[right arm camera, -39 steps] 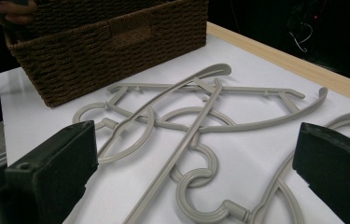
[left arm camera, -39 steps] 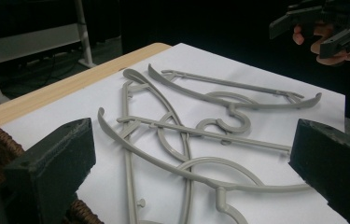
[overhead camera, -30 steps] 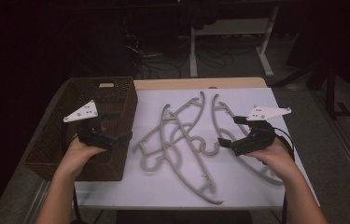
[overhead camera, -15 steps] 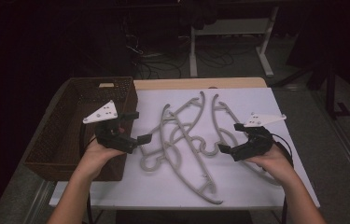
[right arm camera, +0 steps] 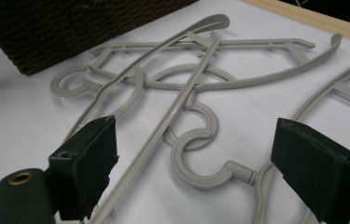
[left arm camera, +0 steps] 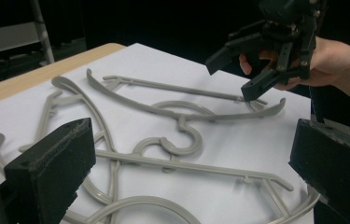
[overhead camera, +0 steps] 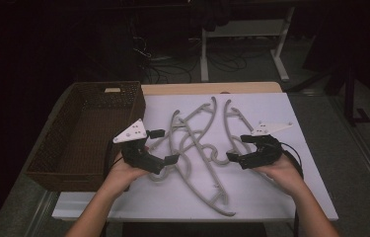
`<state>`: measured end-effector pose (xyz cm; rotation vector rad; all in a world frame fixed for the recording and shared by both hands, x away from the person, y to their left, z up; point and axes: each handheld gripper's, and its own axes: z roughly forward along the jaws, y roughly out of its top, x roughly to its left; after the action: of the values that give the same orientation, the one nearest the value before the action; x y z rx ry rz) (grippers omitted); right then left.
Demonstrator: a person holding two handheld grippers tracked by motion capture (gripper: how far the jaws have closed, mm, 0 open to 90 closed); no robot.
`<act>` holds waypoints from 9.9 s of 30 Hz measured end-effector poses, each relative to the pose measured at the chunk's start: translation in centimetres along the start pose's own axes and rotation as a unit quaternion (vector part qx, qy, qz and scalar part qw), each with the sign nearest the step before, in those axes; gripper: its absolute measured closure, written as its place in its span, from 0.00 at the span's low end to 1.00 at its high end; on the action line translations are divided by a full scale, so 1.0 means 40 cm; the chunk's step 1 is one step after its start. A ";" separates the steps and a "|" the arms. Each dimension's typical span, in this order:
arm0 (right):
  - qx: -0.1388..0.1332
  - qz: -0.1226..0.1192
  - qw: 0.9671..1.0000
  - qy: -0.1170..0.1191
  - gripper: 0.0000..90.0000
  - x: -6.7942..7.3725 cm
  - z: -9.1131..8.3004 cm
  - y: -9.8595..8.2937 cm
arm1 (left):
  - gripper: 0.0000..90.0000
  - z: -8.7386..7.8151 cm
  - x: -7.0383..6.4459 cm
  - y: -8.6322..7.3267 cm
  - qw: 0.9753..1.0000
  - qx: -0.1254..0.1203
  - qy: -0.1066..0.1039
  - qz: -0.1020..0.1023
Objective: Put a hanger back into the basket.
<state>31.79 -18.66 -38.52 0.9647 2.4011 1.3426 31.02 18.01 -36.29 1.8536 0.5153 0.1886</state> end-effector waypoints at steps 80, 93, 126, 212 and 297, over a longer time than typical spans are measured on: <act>0.069 -0.036 0.996 0.049 0.93 0.026 0.110 -0.017 | 0.81 0.267 0.190 -0.090 0.941 0.186 0.233 -0.158; 0.054 -0.036 0.997 0.048 0.93 0.024 0.098 -0.013 | 0.90 0.347 0.173 0.030 0.960 0.174 0.196 -0.102; 0.047 -0.032 0.997 0.047 0.94 0.015 0.085 -0.018 | 0.68 0.509 0.230 0.070 0.967 0.213 0.137 -0.029; 0.033 -0.009 0.999 0.038 0.20 0.069 0.083 -0.077 | 0.91 0.021 0.090 0.155 0.981 0.114 0.133 -0.089; 0.027 -0.003 0.999 0.024 0.14 0.054 0.099 -0.077 | 0.51 -0.471 0.446 -0.101 0.907 0.213 0.337 -0.135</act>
<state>30.74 -15.73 -43.03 0.9481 2.4850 1.3194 38.79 43.07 -35.80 2.0887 1.3742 0.5759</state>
